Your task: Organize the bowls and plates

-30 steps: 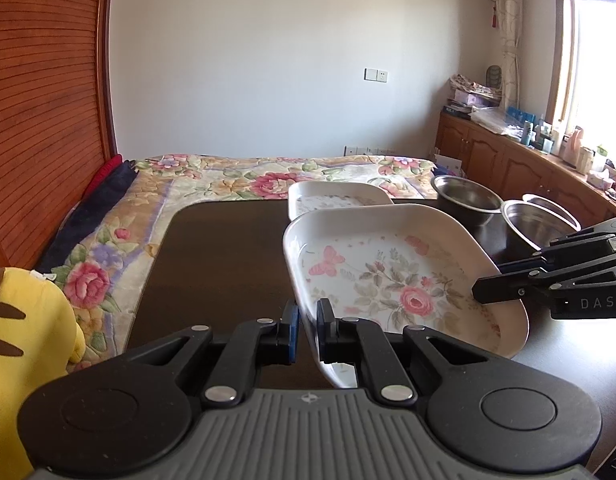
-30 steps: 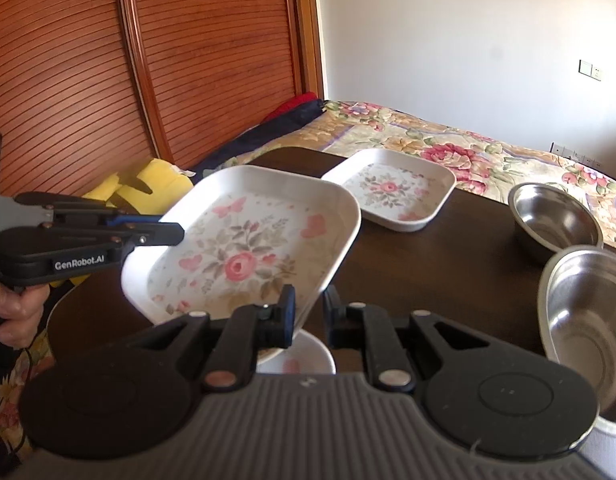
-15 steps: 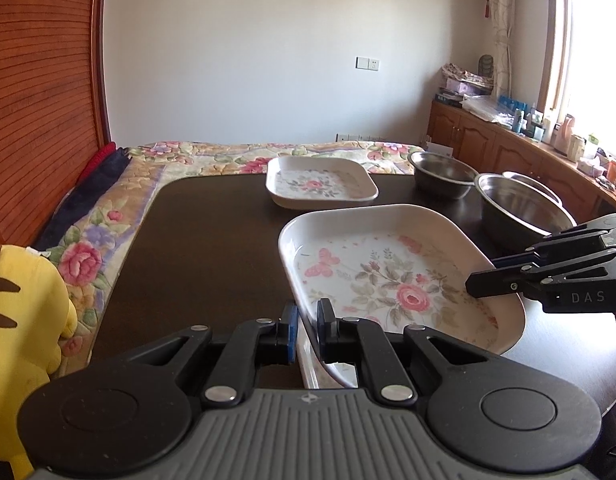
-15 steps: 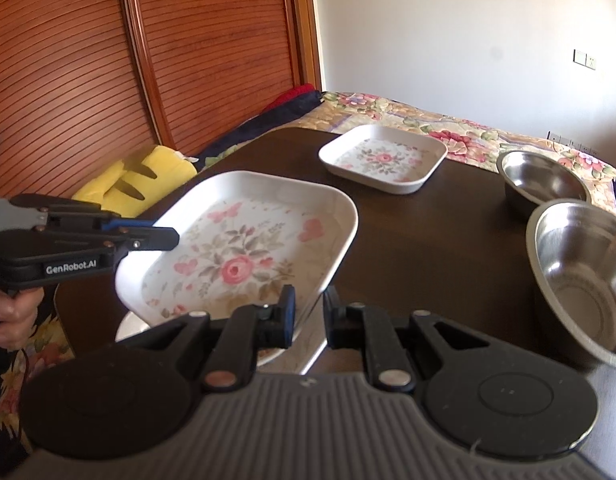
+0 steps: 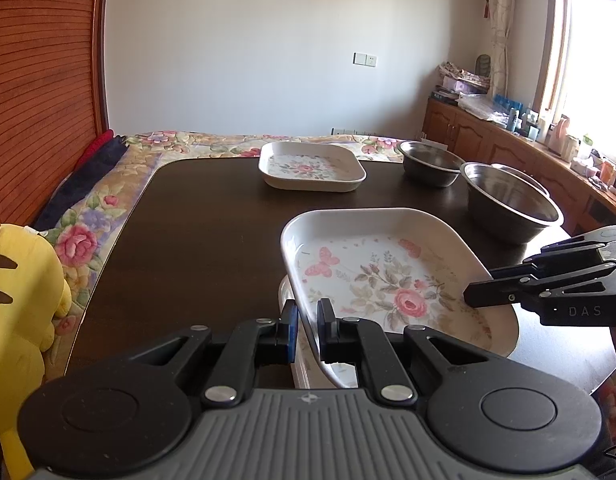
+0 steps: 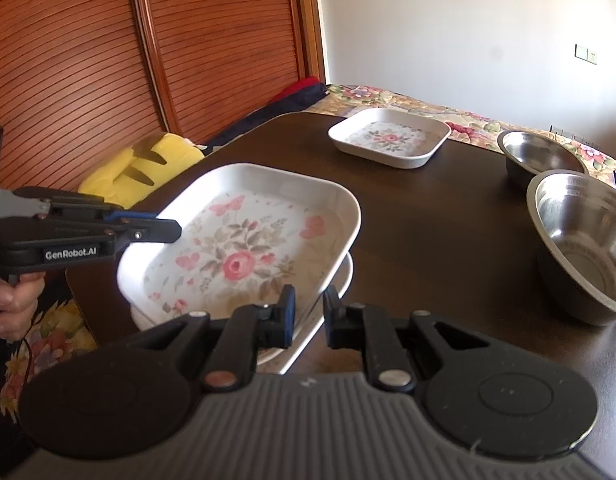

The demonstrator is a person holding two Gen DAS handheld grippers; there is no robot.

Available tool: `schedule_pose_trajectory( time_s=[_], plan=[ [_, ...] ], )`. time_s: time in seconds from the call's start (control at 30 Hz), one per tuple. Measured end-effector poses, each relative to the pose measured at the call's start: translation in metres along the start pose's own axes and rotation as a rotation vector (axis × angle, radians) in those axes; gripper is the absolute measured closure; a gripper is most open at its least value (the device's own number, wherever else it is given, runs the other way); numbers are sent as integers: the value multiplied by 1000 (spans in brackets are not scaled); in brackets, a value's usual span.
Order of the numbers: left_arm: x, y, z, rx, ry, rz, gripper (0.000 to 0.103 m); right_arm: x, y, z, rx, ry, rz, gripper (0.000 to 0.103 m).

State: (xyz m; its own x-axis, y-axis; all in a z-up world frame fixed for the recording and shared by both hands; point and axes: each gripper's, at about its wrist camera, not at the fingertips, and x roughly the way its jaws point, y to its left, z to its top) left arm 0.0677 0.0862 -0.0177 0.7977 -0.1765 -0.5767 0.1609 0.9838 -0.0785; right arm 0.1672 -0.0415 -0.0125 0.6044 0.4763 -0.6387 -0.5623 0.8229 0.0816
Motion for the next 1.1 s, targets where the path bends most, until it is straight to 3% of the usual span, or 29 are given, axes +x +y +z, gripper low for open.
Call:
schedule_pose_trajectory(
  time_s=[1.1],
  plan=[
    [14, -4, -10, 28, 28, 48, 93, 5, 4, -11, -7, 2, -11, 84]
  ],
)
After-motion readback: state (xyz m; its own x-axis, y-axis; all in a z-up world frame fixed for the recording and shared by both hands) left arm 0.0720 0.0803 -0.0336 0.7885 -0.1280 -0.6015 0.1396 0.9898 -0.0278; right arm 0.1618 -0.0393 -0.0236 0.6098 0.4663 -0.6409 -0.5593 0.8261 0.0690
